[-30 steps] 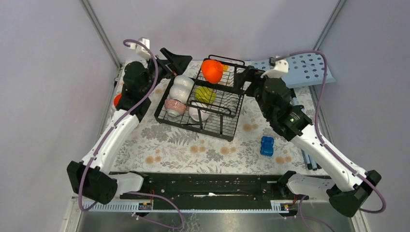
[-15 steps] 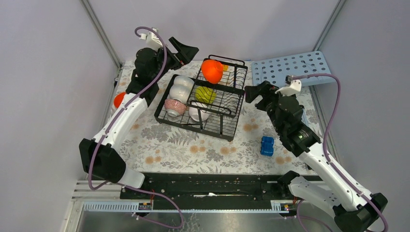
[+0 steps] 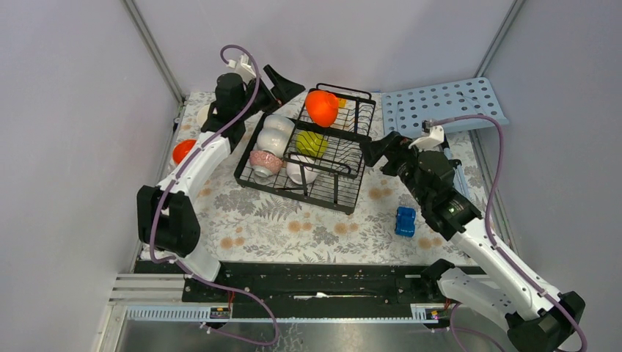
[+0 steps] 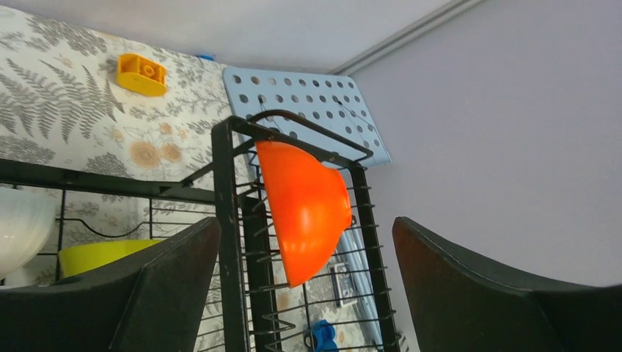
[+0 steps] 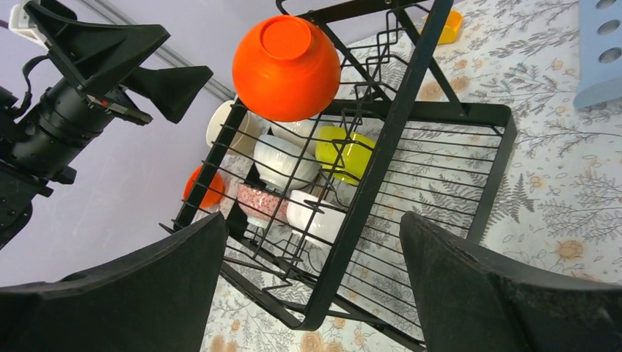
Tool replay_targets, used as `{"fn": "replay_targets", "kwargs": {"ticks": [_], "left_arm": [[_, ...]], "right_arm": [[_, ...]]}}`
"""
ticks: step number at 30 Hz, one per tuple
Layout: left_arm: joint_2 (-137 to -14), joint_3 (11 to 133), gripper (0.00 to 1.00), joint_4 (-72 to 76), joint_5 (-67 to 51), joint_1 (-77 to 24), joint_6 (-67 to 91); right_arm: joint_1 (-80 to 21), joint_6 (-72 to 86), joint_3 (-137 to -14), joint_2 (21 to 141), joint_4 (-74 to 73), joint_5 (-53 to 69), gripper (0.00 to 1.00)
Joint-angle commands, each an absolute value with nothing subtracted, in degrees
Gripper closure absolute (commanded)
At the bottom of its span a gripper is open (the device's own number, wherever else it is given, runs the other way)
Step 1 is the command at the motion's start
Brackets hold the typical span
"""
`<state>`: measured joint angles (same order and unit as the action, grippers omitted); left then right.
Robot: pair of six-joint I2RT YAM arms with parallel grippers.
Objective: Unload the bowls from the dish rack
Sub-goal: Pick up the bowl from the dish rack.
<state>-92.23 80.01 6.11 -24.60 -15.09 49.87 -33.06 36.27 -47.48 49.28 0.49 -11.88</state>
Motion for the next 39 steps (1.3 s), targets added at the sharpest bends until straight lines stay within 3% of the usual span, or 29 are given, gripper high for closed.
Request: {"fn": "replay_targets", "kwargs": {"ticks": [1,8,20,39], "left_arm": [[-93.6,82.9,0.11,8.7,-30.8,-15.3,50.4],[-95.8,83.8,0.23,9.3,-34.4,-15.5,51.0],[-100.6,87.4,0.31,9.9,-35.4,-16.3,52.0],[-104.2,88.6,0.43,12.4,-37.2,-17.0,53.5]], "right_arm": [[-33.0,37.8,-47.9,51.0,5.8,-9.2,0.06],[-33.0,39.5,-52.4,57.8,10.5,-8.9,0.09],[-33.0,38.3,-61.7,70.6,16.7,-9.2,0.16],[-31.4,39.7,-69.5,85.2,20.0,-12.3,0.18]]}}
